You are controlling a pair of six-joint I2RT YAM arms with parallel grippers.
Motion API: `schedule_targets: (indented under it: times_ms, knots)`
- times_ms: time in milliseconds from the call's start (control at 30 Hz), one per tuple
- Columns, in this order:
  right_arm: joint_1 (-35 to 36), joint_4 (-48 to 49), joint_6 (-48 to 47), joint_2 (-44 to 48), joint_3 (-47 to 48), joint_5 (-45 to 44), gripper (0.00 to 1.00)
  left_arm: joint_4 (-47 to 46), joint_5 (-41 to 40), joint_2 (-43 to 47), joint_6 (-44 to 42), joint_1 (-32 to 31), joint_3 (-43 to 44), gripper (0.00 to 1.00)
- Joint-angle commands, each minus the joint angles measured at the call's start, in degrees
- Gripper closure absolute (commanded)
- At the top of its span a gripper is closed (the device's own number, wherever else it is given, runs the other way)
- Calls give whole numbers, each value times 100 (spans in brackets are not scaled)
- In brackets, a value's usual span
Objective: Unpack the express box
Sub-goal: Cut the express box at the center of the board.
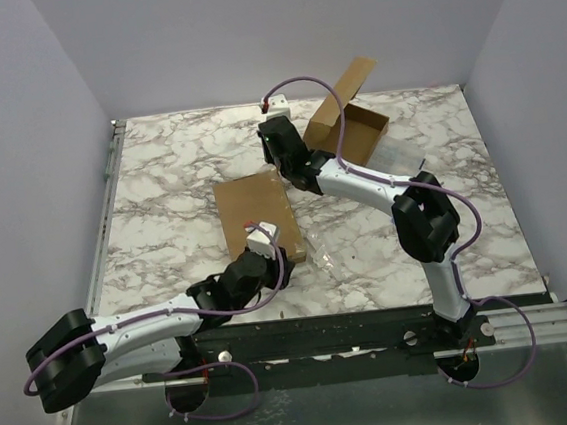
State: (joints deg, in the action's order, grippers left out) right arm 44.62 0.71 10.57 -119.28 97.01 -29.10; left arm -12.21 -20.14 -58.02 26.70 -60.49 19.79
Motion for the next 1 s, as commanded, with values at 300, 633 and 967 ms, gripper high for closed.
schedule_targets:
  times_ms: [300,633,967]
  knots:
    - [189,-1221,591,76,193,191,100,-845,736,-1261,612,304,243,62]
    - [282,-2700,1120,160,623,393,100,-1300,935,-1349,951,927,139,62]
    - [328,-3690,1202,43,1029,971,100,-1337,857,-1318,942,943,104,62]
